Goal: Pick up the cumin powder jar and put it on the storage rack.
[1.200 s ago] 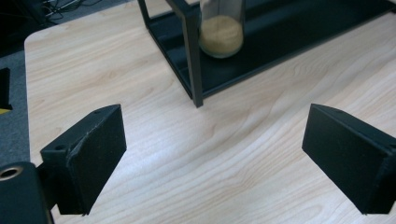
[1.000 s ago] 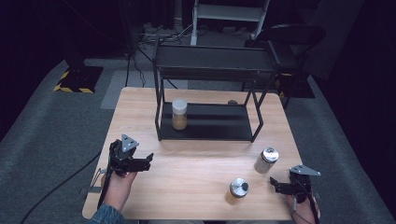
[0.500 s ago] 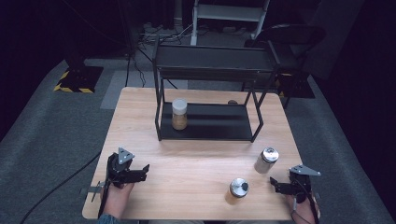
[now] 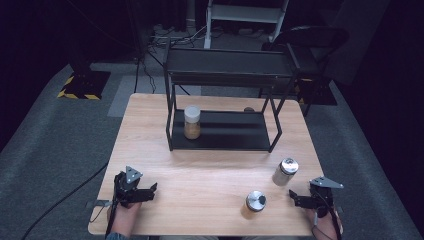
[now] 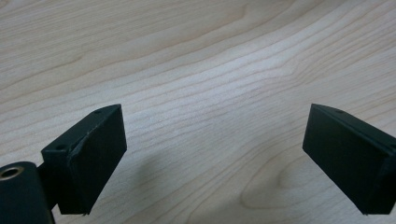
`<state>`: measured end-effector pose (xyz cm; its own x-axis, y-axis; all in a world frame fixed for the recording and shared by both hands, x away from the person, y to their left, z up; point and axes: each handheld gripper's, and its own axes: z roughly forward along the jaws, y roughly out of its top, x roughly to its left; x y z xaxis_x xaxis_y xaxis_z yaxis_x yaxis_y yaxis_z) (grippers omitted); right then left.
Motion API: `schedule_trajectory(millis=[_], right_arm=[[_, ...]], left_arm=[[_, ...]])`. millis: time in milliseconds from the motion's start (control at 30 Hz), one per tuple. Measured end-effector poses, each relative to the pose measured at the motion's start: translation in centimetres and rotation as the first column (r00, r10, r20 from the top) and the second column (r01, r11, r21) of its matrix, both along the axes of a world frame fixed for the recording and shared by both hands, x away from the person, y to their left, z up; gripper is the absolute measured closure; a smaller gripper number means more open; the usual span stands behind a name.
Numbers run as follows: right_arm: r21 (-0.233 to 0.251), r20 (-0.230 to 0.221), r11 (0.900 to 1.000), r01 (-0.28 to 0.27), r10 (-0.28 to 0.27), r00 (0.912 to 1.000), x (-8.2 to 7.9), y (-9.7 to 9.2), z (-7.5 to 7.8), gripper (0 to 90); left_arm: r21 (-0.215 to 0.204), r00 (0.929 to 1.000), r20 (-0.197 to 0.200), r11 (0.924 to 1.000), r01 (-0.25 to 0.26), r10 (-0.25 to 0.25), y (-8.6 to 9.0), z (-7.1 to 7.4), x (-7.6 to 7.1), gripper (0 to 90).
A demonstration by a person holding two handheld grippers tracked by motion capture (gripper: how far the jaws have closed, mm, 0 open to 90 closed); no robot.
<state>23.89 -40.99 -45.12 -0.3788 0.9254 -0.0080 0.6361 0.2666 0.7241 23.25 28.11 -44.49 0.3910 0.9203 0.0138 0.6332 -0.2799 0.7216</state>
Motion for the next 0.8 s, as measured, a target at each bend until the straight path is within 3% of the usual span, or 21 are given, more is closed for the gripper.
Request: schedule_trajectory(millis=[133, 800], right_arm=[[0.000, 0.000, 1.0000, 0.000, 0.000, 1.0000, 0.00, 0.00, 0.00, 2.8], [0.000, 0.000, 1.0000, 0.000, 0.000, 1.0000, 0.00, -0.01, 0.00, 2.8]], left_arm=[[-0.004, 0.9991, -0.042, 1.0000, -0.001, 0.001, 0.23, -0.40, 0.69, 4.0], [-0.009, 0.9987, -0.050, 1.0000, 0.000, 0.000, 0.24, -0.41, 1.00, 0.9]])
